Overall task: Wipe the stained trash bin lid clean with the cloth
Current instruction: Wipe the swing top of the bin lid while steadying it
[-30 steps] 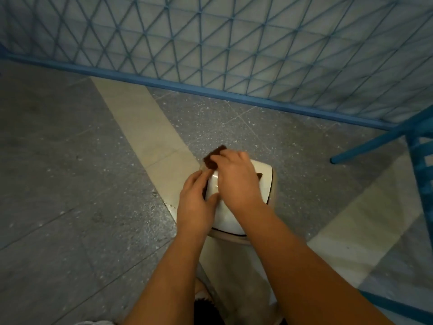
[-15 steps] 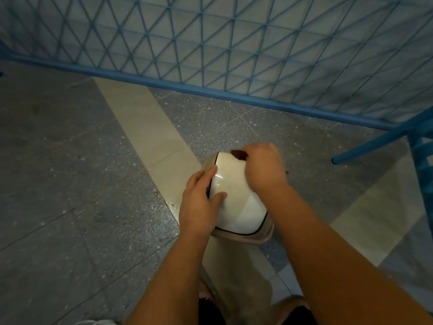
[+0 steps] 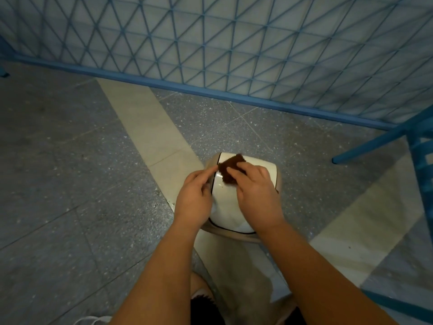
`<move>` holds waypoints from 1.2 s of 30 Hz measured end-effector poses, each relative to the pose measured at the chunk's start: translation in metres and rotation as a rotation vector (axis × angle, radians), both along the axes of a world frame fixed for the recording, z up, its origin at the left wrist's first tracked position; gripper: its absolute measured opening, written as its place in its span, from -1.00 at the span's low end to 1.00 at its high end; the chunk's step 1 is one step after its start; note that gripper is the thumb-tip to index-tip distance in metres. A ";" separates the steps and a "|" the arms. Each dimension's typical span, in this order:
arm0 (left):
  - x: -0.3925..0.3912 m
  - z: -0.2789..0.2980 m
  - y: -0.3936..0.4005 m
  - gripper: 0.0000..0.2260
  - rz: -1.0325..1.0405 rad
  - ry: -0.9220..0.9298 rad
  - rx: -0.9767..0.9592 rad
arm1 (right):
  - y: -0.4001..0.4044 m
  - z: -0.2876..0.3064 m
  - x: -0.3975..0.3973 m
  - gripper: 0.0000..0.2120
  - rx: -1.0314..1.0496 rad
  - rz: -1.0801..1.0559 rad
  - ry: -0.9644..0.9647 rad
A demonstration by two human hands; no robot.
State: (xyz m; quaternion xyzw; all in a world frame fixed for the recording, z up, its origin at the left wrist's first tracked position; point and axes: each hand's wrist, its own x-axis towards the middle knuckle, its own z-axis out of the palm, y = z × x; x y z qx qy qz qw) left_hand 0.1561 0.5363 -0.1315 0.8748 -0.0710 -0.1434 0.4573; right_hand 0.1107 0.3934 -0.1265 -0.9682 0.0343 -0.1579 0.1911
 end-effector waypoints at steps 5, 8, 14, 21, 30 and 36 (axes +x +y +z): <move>0.008 0.000 0.005 -0.53 -0.013 0.006 0.020 | 0.006 -0.007 -0.009 -0.67 -0.054 0.113 -0.038; 0.011 0.001 0.004 -0.51 -0.033 0.013 0.014 | 0.009 -0.011 -0.016 -0.63 -0.117 0.205 0.024; 0.011 0.000 0.003 -0.54 -0.054 -0.004 0.066 | 0.011 -0.048 -0.069 -0.48 -0.087 0.251 0.194; 0.012 0.014 -0.010 -0.55 0.015 0.000 -0.166 | 0.014 -0.032 -0.106 -0.63 0.105 0.033 0.112; 0.015 0.007 -0.008 -0.56 -0.089 -0.072 -0.126 | 0.013 -0.015 -0.112 -0.62 0.257 -0.126 0.057; 0.042 -0.004 -0.003 -0.53 -0.227 -0.030 0.049 | 0.001 0.004 -0.096 -0.61 0.213 -0.167 0.022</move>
